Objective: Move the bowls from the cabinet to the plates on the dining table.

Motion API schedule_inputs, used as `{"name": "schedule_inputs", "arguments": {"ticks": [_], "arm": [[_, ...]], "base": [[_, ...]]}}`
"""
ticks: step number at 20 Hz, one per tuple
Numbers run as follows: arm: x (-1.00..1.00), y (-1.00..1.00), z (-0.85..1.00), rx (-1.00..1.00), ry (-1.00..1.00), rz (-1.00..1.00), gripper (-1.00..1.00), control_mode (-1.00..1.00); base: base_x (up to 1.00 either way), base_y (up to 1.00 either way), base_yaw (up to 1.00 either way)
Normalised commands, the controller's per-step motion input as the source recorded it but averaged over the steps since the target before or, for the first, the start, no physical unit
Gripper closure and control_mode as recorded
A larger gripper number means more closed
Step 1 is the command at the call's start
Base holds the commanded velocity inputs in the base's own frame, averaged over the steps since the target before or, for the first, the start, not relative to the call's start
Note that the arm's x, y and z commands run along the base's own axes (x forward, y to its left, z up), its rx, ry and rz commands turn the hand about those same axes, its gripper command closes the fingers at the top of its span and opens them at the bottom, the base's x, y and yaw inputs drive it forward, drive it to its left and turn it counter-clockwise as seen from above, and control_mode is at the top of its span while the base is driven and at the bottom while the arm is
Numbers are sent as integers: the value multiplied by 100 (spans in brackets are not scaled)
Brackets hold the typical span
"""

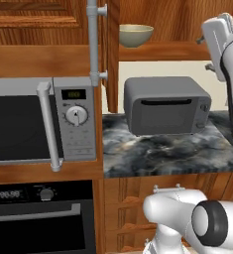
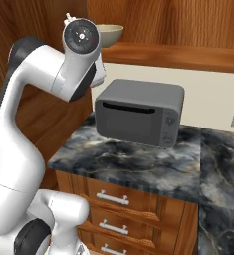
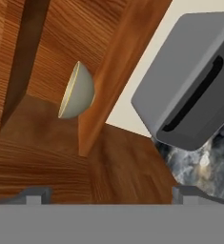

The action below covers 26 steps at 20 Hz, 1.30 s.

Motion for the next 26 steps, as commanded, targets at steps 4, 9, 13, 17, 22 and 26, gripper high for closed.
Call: {"name": "schedule_inputs", "arguments": {"ticks": [4,9,13,17,22,26], "arm": [[26,7,5,2,-2,1,-100,-100],[27,5,5,3,-1,1,-100,-100],[27,6,3,3,-1,2,-100,-100],[24,7,0,4,-1,3,-100,-100],[26,5,0,4,0,3,-100,-100],[28,3,0,3,0,3,-100,-100]], "base": [[0,0,0],[0,0,0],[0,0,0],[0,0,0],[0,0,0],[0,0,0]]}}
